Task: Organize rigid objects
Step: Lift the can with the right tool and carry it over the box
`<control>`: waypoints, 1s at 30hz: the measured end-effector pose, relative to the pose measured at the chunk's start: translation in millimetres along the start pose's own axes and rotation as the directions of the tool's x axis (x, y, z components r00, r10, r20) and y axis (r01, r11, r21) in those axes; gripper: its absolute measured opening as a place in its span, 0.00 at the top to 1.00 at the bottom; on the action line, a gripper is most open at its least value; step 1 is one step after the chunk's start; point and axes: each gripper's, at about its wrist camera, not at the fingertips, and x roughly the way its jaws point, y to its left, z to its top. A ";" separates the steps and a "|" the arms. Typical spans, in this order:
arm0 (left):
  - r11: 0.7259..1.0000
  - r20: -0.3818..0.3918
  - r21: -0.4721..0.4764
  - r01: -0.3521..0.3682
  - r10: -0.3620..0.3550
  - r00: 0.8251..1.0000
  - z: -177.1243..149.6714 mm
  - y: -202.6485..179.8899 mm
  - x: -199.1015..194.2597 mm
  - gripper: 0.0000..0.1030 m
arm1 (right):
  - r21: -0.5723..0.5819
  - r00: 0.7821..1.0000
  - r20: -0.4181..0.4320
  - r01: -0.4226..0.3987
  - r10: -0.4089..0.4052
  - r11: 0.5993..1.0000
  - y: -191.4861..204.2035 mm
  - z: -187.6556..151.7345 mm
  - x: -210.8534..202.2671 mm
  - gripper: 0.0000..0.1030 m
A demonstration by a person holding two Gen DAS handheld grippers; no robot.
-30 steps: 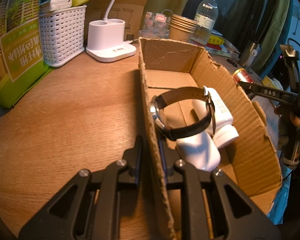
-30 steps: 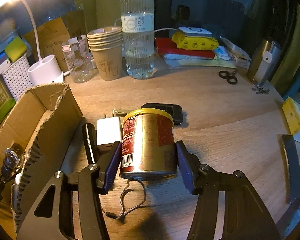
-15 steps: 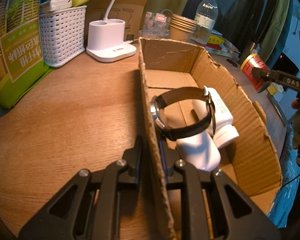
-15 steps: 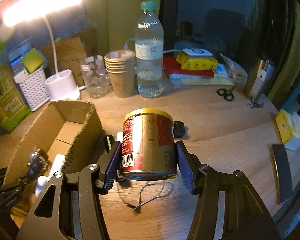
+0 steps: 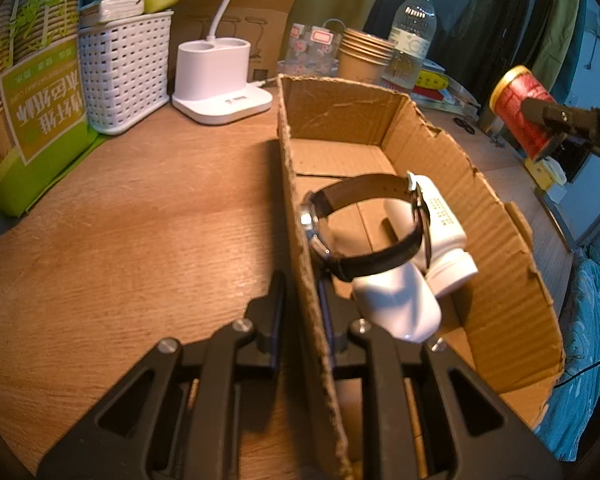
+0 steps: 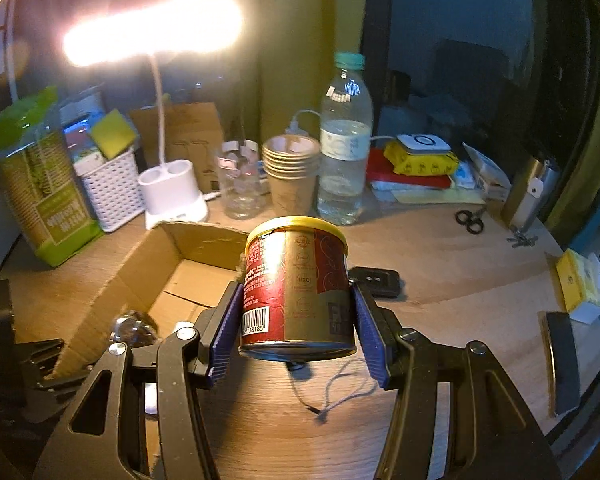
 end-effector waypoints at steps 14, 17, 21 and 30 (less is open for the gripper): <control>1.000 0.000 0.000 0.001 -0.001 1.000 -0.2 -1.0 0.3 0.83 | -0.062 0.996 -0.013 -0.089 0.088 0.994 40.0 6.4 8.5 0.45; 1.000 0.000 0.000 0.001 -0.001 1.000 -0.2 -0.8 0.1 0.83 | -0.071 0.994 -0.024 -0.105 0.104 0.992 46.7 5.7 13.5 0.45; 1.000 0.000 0.000 0.001 -0.001 1.000 -0.2 -1.2 0.3 0.83 | -0.081 0.992 -0.039 -0.122 0.119 0.989 53.8 5.4 20.2 0.45; 1.000 0.000 0.000 0.001 -0.001 1.000 -0.2 -0.7 0.1 0.83 | -0.100 0.985 -0.092 -0.156 0.147 0.983 71.2 -2.4 37.6 0.45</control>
